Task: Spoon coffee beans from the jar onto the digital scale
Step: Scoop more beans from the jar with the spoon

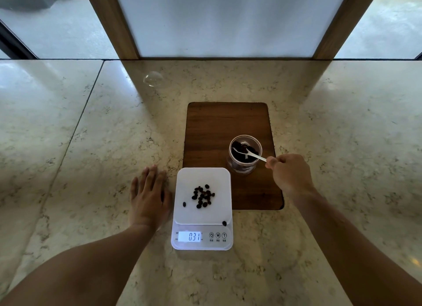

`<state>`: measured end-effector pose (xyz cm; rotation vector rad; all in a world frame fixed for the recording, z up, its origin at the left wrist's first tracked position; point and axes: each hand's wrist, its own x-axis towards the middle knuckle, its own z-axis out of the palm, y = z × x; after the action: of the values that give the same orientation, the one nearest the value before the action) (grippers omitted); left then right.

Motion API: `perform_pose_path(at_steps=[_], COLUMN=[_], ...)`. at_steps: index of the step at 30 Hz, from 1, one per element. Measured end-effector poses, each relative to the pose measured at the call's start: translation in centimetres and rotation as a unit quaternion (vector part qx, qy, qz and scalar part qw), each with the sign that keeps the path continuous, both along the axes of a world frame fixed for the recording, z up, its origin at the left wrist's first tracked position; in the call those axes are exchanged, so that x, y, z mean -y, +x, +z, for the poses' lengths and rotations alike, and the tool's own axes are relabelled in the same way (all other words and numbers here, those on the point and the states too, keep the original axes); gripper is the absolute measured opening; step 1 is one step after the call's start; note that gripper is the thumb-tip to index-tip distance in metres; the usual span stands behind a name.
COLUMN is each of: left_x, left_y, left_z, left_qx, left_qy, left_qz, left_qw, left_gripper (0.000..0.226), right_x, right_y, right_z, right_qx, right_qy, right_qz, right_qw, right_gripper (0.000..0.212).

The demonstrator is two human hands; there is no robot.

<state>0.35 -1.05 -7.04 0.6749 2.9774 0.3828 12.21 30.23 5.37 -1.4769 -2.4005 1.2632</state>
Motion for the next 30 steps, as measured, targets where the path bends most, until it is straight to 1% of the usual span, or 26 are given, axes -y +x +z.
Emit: perform_pose_path(at_steps=[6, 9, 12, 16, 20, 23, 27, 30], left_x=[-0.1, -0.1, -0.1, 0.0, -0.1, -0.1, -0.1, 0.0], left_y=[0.1, 0.2, 0.1, 0.2, 0.1, 0.1, 0.1, 0.1], left_z=[0.3, 0.4, 0.5, 0.5, 0.4, 0.4, 0.4, 0.4], left_qx=[0.002, 0.004, 0.004, 0.007, 0.008, 0.007, 0.005, 0.005], left_qy=[-0.001, 0.003, -0.002, 0.0, 0.0, -0.003, 0.004, 0.0], left_qz=[0.0, 0.0, -0.001, 0.002, 0.0, -0.003, 0.0, -0.004], left_qw=[1.0, 1.0, 1.0, 1.0, 1.0, 1.0, 1.0, 1.0], left_gripper=[0.063, 0.063, 0.063, 0.062, 0.063, 0.063, 0.063, 0.064], right_x=[0.0, 0.2, 0.5, 1.0, 1.7, 2.0, 1.8, 1.6], right_y=[-0.1, -0.2, -0.1, -0.3, -0.9, -1.2, -1.5, -1.4], right_z=[0.0, 0.0, 0.1, 0.5, 0.4, 0.2, 0.3, 0.4], right_qx=[-0.001, -0.009, -0.021, -0.011, 0.005, 0.025, 0.018, 0.003], right_qy=[0.002, 0.024, 0.107, 0.226, 0.281, 0.27, 0.182, 0.125], right_qz=[0.001, 0.01, 0.037, 0.094, 0.137, 0.147, 0.104, 0.071], right_qw=[1.0, 1.0, 0.993, 0.969, 0.95, 0.951, 0.978, 0.99], right_gripper=[0.027, 0.026, 0.026, 0.022, 0.022, 0.025, 0.033, 0.035])
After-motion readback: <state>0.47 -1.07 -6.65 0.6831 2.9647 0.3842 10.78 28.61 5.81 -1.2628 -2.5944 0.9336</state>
